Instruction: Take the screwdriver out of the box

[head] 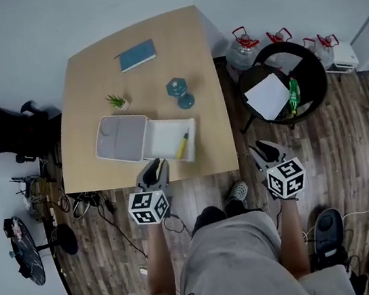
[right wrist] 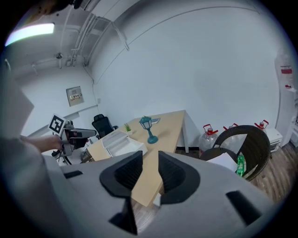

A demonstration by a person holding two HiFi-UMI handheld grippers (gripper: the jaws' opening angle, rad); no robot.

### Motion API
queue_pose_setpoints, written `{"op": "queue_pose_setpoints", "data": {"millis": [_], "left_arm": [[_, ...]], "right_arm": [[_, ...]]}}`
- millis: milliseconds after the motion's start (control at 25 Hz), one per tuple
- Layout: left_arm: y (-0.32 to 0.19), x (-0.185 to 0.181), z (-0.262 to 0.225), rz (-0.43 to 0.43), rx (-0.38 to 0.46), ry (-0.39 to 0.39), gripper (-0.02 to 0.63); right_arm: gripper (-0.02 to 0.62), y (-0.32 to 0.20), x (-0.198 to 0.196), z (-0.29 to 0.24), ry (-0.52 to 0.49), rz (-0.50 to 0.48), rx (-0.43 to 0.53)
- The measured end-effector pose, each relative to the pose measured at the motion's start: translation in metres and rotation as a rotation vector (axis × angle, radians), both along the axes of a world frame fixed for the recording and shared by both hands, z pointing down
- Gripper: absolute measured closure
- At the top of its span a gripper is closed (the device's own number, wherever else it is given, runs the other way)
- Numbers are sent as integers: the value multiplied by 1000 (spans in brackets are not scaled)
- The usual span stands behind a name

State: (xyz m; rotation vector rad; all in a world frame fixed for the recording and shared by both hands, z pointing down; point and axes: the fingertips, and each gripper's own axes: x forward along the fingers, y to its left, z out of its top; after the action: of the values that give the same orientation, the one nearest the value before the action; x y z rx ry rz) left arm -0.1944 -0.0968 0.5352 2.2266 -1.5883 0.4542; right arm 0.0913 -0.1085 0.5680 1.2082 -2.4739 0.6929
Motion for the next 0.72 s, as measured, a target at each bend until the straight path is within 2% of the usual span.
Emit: {"op": "queue_pose_setpoints", "data": {"millis": [200, 520, 720], "left_arm": [[-6, 5, 17, -10, -44, -5, 526], [-25, -6, 31, -34, -89, -8, 526], [-44, -8, 47, -13, -135, -12, 526]], "right_arm": [[488, -13, -4, 9, -8, -26, -17], [488, -33, -31, 14, 6, -104, -31], [488, -48, -43, 13, 0, -116, -47]]}}
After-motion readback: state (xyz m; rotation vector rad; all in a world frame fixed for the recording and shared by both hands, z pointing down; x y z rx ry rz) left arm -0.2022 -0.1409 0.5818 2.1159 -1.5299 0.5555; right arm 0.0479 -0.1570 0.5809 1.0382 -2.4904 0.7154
